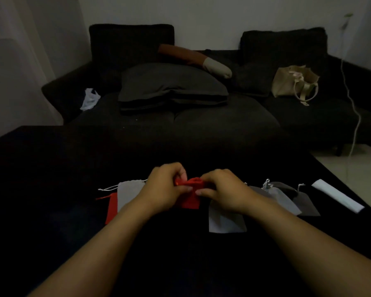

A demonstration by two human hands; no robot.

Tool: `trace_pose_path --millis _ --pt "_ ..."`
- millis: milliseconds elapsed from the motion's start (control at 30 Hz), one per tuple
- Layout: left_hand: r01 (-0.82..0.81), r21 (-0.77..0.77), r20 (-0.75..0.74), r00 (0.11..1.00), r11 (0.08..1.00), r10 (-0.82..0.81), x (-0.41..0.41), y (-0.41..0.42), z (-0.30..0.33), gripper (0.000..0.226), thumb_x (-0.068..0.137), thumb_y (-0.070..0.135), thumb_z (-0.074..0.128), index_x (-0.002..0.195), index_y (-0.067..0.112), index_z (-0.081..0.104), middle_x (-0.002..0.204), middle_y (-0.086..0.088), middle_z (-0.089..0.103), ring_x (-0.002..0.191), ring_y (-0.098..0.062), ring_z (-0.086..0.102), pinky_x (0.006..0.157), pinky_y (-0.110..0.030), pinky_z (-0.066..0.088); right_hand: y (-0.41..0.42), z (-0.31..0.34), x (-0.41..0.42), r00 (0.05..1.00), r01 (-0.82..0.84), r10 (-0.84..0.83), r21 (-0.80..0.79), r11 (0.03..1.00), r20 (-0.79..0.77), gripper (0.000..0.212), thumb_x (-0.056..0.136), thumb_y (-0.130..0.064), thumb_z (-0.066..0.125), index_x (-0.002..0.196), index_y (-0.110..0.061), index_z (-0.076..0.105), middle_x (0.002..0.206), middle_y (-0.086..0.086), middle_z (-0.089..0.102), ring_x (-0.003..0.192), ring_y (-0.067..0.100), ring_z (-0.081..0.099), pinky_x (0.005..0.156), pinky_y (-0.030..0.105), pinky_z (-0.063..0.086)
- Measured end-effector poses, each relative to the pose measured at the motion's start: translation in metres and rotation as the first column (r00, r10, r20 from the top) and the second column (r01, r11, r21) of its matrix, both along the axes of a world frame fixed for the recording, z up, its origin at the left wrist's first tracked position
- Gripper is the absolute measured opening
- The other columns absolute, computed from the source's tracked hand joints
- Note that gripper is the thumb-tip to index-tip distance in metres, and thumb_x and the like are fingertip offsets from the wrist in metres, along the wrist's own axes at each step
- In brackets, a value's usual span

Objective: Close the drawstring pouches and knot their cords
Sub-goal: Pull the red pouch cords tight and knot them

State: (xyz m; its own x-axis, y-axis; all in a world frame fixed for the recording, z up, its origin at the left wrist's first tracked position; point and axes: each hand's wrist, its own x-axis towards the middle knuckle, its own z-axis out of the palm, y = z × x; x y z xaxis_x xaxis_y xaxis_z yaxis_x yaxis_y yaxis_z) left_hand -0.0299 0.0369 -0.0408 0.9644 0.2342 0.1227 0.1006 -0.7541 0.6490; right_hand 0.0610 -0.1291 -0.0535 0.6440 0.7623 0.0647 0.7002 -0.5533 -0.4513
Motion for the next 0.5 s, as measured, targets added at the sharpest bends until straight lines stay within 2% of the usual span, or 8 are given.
trace_pose_path --millis 67,133,200,267,333,400,500 --pt "0.014 -0.057 0.117 0.993 0.998 -0.008 -0.004 -0.002 0.012 0.022 0.076 0.019 0.083 0.083 0.023 0.063 0.072 0.003 0.07 0.065 -0.003 0.065 0.06 -0.016 0.05 -0.004 0.009 -0.001 1.0 -0.012 0.014 0.101 0.995 -0.02 0.012 0.092 -0.027 0.067 0.083 -0.02 0.071 0.07 -0.009 0.062 0.07 0.002 0.059 0.064 0.016 0.04" --pt "0.035 -0.119 0.134 0.991 0.992 -0.019 -0.007 0.002 0.023 0.029 0.073 0.02 0.086 0.094 0.025 0.067 0.078 0.005 0.073 0.071 -0.002 0.068 0.067 -0.015 0.052 -0.009 0.019 -0.002 0.998 -0.017 0.027 0.199 0.98 -0.05 0.021 0.094 -0.022 0.064 0.076 -0.012 0.069 0.064 -0.006 0.061 0.061 0.001 0.055 0.059 0.013 0.038" --pt "0.038 -0.176 0.102 0.995 0.984 -0.02 -0.011 0.01 0.032 0.035 0.073 0.017 0.085 0.104 0.024 0.07 0.088 0.003 0.074 0.082 -0.006 0.071 0.079 -0.024 0.057 -0.016 0.027 -0.001 0.993 -0.005 0.038 0.277 0.961 -0.112 0.029 0.096 -0.022 0.061 0.07 -0.01 0.066 0.063 -0.001 0.062 0.059 0.002 0.055 0.06 0.019 0.042" --pt "0.056 -0.166 0.088 0.995 0.984 -0.042 -0.016 0.02 0.038 0.027 0.079 0.011 0.079 0.102 0.024 0.072 0.09 0.003 0.074 0.085 -0.006 0.071 0.084 -0.026 0.058 -0.022 0.032 -0.001 0.98 0.005 0.06 0.329 0.944 -0.188 0.036 0.098 -0.024 0.058 0.067 -0.008 0.065 0.065 0.005 0.064 0.062 0.009 0.058 0.064 0.029 0.046" --pt "0.093 -0.107 0.074 0.994 0.99 -0.085 -0.02 0.024 0.041 0.018 0.086 0.011 0.072 0.098 0.025 0.075 0.087 0.006 0.076 0.083 -0.004 0.071 0.082 -0.024 0.058 -0.027 0.035 -0.003 0.957 0.007 0.101 0.368 0.93 -0.272 0.039 0.099 -0.023 0.055 0.071 0.0 0.066 0.07 0.014 0.066 0.065 0.016 0.058 0.066 0.033 0.047" --pt "0.094 -0.087 0.057 0.994 0.992 -0.089 -0.022 0.026 0.04 0.012 0.089 0.017 0.069 0.092 0.026 0.077 0.083 0.007 0.075 0.075 -0.005 0.071 0.072 -0.023 0.058 -0.029 0.039 -0.007 0.929 0.022 0.126 0.391 0.92 -0.349 0.04 0.1 -0.024 0.053 0.075 0.004 0.066 0.071 0.018 0.065 0.064 0.019 0.054 0.062 0.027 0.044" --pt "0.062 -0.115 0.047 0.997 0.991 -0.057 -0.022 0.03 0.041 0.015 0.091 0.027 0.066 0.079 0.024 0.075 0.07 0.004 0.07 0.062 -0.005 0.065 0.061 -0.021 0.052 -0.032 0.044 -0.01 0.887 0.112 0.105 0.429 0.896 -0.449 0.039 0.101 -0.027 0.048 0.077 -0.004 0.067 0.07 0.007 0.065 0.062 0.015 0.051 0.056 0.019 0.043"
